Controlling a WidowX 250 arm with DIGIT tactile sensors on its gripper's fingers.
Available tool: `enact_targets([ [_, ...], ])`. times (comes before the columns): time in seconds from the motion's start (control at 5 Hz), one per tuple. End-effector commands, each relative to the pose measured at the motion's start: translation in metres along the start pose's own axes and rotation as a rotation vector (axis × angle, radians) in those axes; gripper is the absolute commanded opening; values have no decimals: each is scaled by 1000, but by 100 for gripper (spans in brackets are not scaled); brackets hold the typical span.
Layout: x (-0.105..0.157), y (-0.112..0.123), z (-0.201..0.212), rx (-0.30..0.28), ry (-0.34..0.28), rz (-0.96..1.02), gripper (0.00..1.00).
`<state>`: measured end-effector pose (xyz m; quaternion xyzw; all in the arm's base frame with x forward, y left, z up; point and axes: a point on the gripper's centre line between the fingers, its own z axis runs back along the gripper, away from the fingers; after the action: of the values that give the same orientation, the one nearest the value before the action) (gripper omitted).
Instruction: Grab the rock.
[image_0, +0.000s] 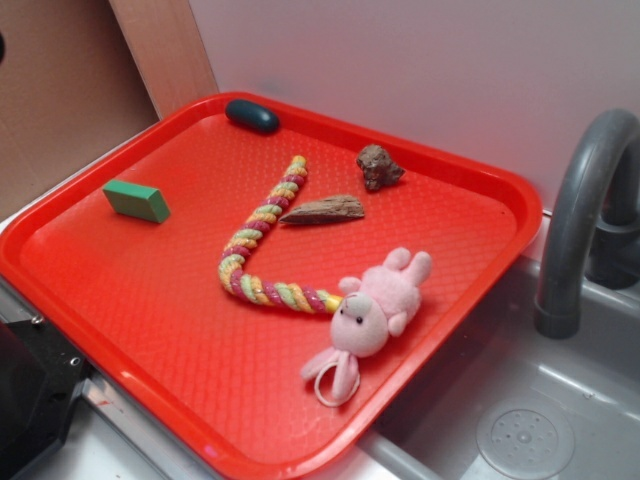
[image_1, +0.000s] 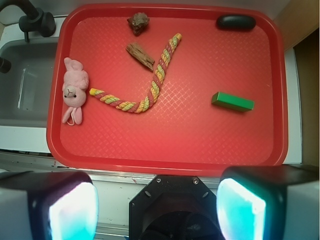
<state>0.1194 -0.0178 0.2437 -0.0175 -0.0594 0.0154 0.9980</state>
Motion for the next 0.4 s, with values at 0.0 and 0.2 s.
enact_targets([
  [0.0, 0, 0, 0, 0, 0, 0, 100],
  [0.2, 34, 6, -18, -51, -27, 64, 100],
])
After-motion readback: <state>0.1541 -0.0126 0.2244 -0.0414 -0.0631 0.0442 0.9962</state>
